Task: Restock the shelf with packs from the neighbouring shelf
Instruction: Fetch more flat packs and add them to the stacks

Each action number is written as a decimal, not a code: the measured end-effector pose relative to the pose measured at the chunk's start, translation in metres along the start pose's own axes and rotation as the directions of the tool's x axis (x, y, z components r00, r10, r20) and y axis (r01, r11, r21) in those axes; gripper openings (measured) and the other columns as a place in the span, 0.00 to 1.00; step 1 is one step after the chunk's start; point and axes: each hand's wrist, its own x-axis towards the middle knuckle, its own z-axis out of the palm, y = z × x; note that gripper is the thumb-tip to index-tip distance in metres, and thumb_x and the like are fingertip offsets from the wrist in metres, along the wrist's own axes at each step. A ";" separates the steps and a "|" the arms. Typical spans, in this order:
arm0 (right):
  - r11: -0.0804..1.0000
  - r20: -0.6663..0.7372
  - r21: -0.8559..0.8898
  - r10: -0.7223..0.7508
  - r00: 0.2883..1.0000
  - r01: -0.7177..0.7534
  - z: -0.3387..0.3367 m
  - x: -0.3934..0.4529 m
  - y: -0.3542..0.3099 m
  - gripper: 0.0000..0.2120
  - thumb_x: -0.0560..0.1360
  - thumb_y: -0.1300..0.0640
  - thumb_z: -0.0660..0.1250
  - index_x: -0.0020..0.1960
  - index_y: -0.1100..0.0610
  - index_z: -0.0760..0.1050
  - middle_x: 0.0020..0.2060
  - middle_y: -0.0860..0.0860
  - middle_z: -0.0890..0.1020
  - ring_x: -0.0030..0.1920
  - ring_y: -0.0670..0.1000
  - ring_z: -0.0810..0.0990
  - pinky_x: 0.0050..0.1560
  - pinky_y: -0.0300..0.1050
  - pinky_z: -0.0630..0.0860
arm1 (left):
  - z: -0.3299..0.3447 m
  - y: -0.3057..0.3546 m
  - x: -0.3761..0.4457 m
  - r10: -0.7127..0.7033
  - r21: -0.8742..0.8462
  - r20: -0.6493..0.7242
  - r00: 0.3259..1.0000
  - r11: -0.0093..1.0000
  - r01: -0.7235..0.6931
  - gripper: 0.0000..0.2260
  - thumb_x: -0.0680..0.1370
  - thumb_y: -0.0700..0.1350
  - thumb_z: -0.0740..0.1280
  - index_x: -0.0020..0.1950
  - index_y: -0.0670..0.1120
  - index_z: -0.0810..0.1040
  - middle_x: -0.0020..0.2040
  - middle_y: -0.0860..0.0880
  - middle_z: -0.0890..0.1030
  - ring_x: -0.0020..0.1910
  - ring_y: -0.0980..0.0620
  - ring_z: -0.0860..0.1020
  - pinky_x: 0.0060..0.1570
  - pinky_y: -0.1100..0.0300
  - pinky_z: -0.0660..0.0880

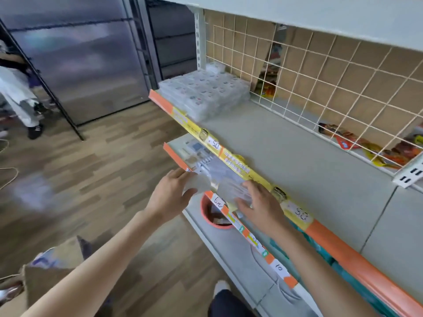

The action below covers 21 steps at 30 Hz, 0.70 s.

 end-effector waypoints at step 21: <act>0.803 -0.270 0.155 0.595 0.757 -0.576 -0.001 0.164 0.106 0.19 0.75 0.58 0.65 0.65 0.60 0.69 0.59 0.58 0.75 0.61 0.58 0.72 0.57 0.45 0.66 | 0.093 -0.047 0.275 0.363 -0.270 0.288 0.886 0.919 -0.289 0.13 0.76 0.40 0.66 0.60 0.41 0.72 0.57 0.43 0.76 0.58 0.42 0.72 0.56 0.54 0.68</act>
